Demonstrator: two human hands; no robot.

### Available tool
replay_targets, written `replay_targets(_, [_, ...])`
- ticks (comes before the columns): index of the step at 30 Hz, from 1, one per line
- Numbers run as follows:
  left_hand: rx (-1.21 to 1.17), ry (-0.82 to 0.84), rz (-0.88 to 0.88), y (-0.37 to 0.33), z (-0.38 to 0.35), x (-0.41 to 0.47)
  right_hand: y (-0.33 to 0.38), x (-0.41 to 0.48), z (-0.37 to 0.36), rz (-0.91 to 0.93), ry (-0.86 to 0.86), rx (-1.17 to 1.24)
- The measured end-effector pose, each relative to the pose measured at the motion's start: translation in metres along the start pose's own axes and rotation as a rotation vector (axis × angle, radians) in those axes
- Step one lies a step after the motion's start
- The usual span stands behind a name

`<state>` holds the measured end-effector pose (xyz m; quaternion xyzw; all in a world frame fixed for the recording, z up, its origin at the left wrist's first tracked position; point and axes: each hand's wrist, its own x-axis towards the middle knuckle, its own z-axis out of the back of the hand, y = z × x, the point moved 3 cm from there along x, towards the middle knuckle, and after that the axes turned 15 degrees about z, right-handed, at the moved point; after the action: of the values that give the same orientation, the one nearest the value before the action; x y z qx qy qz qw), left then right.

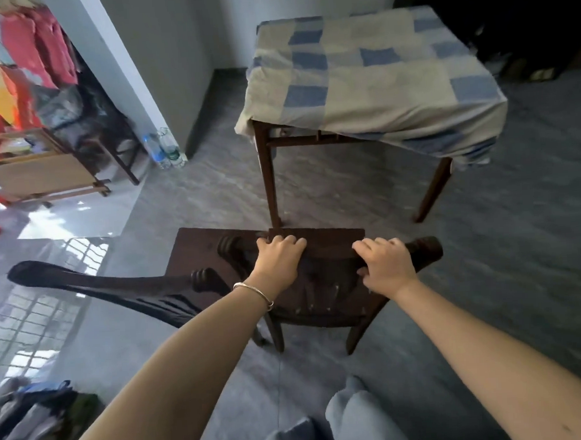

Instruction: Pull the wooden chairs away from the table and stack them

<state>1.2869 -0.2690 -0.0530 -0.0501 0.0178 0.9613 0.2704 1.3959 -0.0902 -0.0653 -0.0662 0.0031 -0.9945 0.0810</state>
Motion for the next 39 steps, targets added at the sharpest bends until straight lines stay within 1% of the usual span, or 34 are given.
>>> replay_targets(6, [-0.001,-0.009,-0.02,0.011,-0.016,-0.031,0.035,-0.021,-0.01,-0.039,0.037,-0.008])
replay_targets(16, [-0.011,0.005,0.005,0.006,-0.025,-0.057,0.05,-0.044,-0.011,-0.057,0.054,-0.014])
replay_targets(19, [-0.012,0.001,0.006,0.005,-0.026,-0.064,0.053,-0.049,-0.01,-0.048,0.088,-0.013])
replay_targets(29, [-0.035,-0.009,0.001,0.007,-0.031,-0.059,0.051,-0.044,-0.006,-0.05,0.154,-0.039])
replay_targets(39, [-0.043,0.085,-0.043,0.014,-0.03,-0.068,0.056,-0.04,-0.004,-0.138,0.235,0.011])
